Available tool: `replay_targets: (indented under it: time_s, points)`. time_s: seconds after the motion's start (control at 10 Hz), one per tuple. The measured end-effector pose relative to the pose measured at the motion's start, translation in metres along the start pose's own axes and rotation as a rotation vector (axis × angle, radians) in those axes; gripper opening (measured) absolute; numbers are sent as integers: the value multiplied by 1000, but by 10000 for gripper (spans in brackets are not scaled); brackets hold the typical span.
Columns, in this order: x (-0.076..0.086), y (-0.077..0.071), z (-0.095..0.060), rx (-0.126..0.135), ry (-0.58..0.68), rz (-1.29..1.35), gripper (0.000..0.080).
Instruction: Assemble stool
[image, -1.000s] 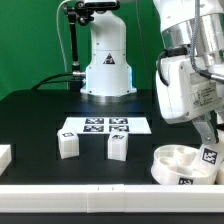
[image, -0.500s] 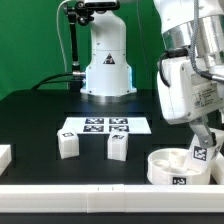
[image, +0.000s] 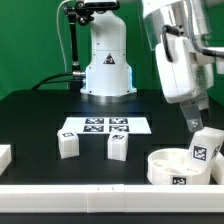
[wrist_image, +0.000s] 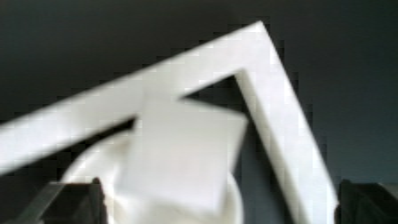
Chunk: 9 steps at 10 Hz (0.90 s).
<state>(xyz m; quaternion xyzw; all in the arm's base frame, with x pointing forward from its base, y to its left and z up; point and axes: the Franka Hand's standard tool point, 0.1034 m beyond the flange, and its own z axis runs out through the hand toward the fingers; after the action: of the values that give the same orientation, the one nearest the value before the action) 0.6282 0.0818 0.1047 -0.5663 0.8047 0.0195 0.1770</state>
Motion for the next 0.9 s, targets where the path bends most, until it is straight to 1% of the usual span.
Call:
replay_targets:
  time_s: [0.1, 0.4, 0.5, 0.6, 0.7, 0.8, 0.9]
  points:
    - [2, -1, -1, -13, -1, -10, 649]
    - [2, 0, 1, -14, 0, -9, 649]
    - [4, 1, 2, -20, 8, -73, 649]
    - [9, 5, 9, -39, 34, -248, 649]
    - [16, 5, 10, -45, 38, -341, 649]
    - [25, 5, 10, -50, 43, -429, 649]
    - [39, 6, 11, -53, 52, -505, 649]
